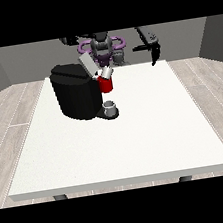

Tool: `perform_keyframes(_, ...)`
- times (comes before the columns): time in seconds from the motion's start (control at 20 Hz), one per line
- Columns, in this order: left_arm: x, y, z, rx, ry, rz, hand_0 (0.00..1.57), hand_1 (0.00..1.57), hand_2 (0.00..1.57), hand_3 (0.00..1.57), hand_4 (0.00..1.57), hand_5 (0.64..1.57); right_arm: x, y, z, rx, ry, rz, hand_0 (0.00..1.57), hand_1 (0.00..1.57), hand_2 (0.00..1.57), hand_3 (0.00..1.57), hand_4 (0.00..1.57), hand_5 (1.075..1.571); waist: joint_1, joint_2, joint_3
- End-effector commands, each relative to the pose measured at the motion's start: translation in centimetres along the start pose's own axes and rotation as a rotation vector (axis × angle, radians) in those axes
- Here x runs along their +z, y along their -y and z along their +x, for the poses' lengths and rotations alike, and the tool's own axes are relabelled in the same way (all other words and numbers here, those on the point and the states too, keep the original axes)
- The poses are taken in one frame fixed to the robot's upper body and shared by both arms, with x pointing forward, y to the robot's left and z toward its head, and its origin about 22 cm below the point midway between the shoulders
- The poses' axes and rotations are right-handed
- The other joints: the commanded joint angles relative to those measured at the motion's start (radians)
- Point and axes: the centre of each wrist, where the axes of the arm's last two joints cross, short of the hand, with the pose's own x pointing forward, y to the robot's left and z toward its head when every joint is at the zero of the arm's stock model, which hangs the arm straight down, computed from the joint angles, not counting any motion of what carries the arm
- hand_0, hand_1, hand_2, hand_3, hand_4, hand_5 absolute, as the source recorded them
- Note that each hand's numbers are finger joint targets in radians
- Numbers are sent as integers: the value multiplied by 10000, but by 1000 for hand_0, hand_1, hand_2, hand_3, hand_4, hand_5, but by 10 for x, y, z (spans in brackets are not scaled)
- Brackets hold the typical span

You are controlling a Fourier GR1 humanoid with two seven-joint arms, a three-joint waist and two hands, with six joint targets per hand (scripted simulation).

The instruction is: Insert the coffee pod into the coffee machine and close the lid

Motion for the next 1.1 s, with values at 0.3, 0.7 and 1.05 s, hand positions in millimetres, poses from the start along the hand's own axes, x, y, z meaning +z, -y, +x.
perform_keyframes(0.3,-5,8,25,-160,1149,-618,0,0,0,0,183,1571,-40,-1,6,1272,227,-782,0,0,0,0,230,1571,788,1044,3)
perform_keyframes(0.7,-6,23,47,-584,1768,-940,0,0,0,0,373,1571,-77,65,3,1102,154,-2295,0,0,0,0,386,1571,1412,1700,6)
perform_keyframes(1.05,-12,23,50,-709,2621,-915,0,0,0,0,308,1571,-100,53,1,1257,825,-2002,0,0,0,0,453,1571,1275,2678,2)
